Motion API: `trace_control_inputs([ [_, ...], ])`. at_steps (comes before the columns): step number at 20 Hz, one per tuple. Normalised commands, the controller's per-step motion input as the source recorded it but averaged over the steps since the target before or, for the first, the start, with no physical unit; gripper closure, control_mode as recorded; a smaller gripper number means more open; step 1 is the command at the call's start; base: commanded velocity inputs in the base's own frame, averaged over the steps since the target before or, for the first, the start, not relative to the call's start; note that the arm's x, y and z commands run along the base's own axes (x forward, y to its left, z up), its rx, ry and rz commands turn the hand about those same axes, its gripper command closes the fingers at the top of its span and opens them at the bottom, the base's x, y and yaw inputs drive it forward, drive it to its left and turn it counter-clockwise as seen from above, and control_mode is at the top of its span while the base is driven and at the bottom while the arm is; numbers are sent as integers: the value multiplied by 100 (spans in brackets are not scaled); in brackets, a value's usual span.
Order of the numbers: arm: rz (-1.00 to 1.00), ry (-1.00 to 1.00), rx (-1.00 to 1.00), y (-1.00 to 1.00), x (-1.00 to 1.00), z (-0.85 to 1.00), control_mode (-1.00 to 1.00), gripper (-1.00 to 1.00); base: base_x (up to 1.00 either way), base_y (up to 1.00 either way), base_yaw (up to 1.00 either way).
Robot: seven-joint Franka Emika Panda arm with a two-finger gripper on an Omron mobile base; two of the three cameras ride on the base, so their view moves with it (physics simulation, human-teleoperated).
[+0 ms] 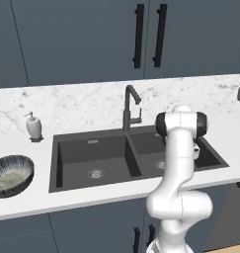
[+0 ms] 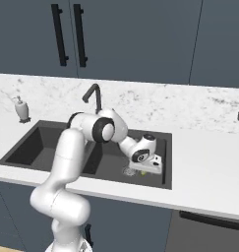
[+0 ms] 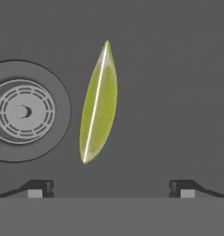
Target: Pick the lemon wedge from the sink and place it in the bowl. Then pick the bowl and place it in the microwave. Then close the microwave door and press the start button.
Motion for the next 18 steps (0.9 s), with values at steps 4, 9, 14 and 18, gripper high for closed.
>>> trace_control_inputs([
  [4,0,0,1,0,39,-37,-100,-100,0,0,0],
  [9,0,0,0,0,53,-21,-100,-100,0,0,0],
  [14,0,0,0,0,55,-31,-100,-100,0,0,0],
  [18,0,1,0,0,36,-37,-100,-100,0,0,0],
])
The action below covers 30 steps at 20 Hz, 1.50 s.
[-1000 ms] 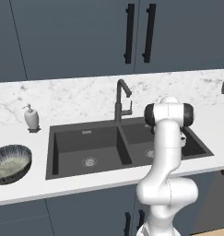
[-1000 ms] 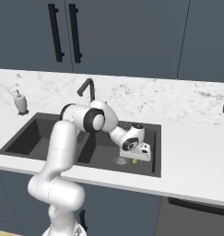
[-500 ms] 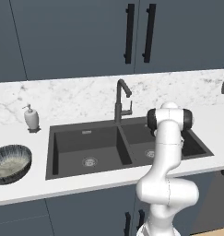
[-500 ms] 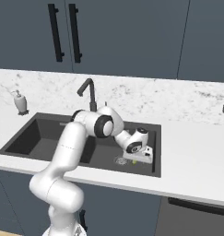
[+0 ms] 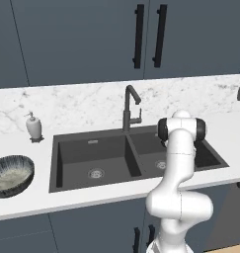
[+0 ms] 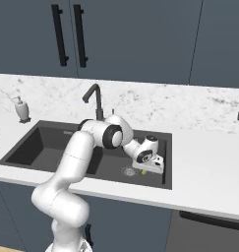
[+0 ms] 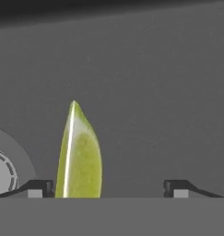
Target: Pick the lemon wedge from the sink and place it in the bowl. Then pick the bowl and place it in the microwave. Then close the microwave door and press the start button.
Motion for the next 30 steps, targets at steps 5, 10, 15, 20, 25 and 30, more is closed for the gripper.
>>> trace_control_inputs([
  [5,0,0,0,0,24,-21,-100,100,0,0,0],
  [10,0,3,0,0,6,-3,-100,100,0,0,0],
  [15,0,0,-6,-2,-41,42,-100,100,0,0,0],
  [20,8,-6,-11,1,-96,100,-100,100,0,0,0],
  [25,14,-10,-13,17,-100,100,-100,100,0,0,0],
  [30,22,-11,-6,53,-100,100,-100,100,0,0,0],
])
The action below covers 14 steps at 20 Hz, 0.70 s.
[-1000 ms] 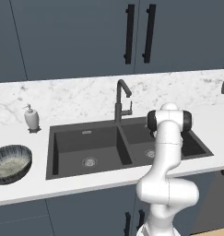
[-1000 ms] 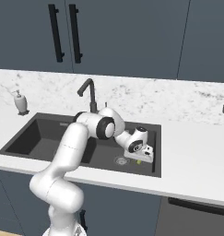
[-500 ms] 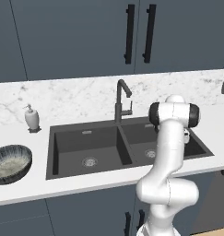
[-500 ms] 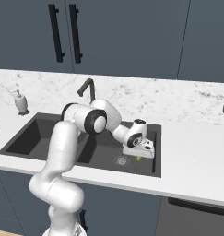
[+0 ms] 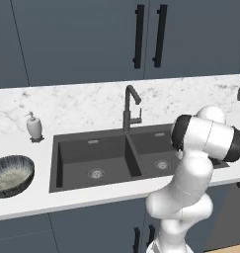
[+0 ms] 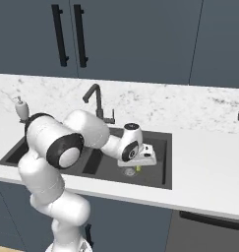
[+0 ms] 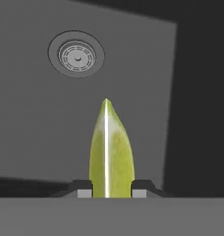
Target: Pick the lemon wedge from the sink and place it in the bowl. Then pick the bowl and place it in the microwave. Then close the microwave door and press the start button.
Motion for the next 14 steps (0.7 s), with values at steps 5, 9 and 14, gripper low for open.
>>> trace_control_inputs([
  [5,23,-8,-1,59,-100,100,-100,100,0,0,0],
  [9,17,-5,0,43,-96,100,-100,100,0,0,0],
  [14,11,-1,0,27,-77,100,-100,100,0,0,0],
])
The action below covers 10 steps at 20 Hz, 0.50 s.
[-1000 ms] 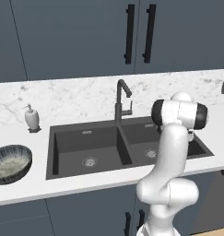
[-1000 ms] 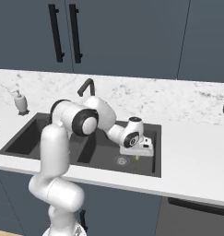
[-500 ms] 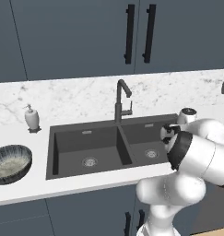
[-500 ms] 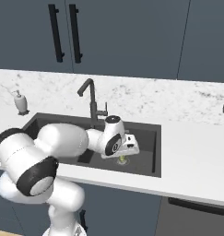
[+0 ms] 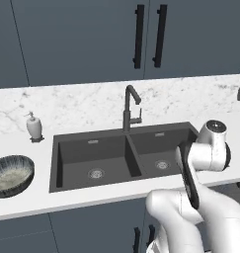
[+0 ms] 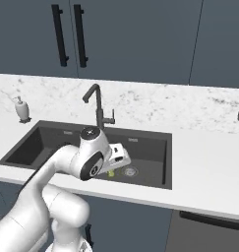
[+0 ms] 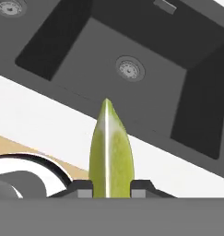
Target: Pick the lemon wedge from the sink and place it in the bowl. Then pick the bowl and place it in the microwave. Then close the microwave door and press the start button.
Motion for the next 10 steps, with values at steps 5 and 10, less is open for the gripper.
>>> trace_control_inputs([
  [5,8,0,0,42,-53,100,-100,100,0,0,0],
  [10,11,2,0,79,-53,100,-100,100,0,0,0],
])
